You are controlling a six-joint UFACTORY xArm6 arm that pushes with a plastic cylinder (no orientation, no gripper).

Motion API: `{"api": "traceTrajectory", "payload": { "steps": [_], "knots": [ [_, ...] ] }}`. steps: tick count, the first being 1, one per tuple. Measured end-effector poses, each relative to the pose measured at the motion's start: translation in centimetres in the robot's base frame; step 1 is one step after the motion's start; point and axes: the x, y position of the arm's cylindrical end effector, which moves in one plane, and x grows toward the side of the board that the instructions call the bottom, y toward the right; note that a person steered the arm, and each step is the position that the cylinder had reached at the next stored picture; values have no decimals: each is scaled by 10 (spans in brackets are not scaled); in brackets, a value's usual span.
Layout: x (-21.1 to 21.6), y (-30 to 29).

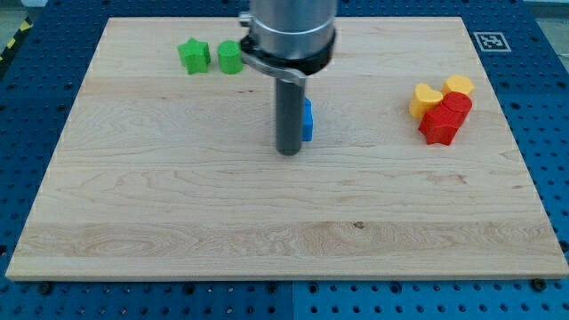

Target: Slide green star closer to green circle

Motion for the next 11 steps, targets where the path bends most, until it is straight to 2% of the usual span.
{"api": "traceTrajectory", "payload": {
  "steps": [1, 2, 3, 4, 5, 7, 8, 10, 11],
  "knots": [
    [2, -48],
    [2, -70],
    [-10, -84],
    [-54, -85],
    [-57, -88],
    [-57, -186],
    [-78, -199],
    [-166, -239],
    [-172, -239]
  ]
}}
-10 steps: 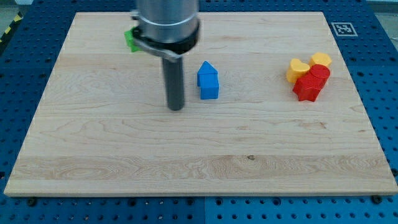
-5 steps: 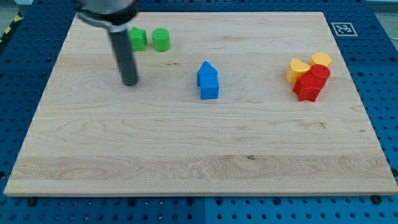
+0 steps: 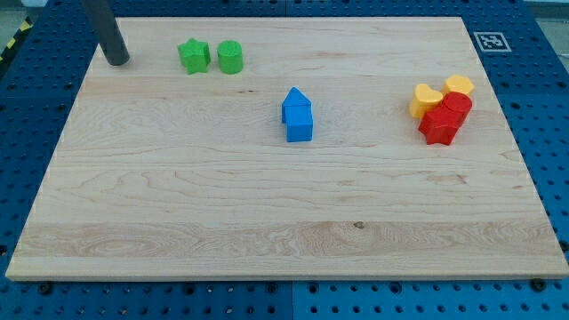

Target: Slide green star closer to green circle

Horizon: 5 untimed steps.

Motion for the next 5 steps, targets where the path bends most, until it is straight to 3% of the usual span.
{"api": "traceTrajectory", "payload": {
  "steps": [2, 5],
  "knots": [
    [-19, 82],
    [2, 125]
  ]
}}
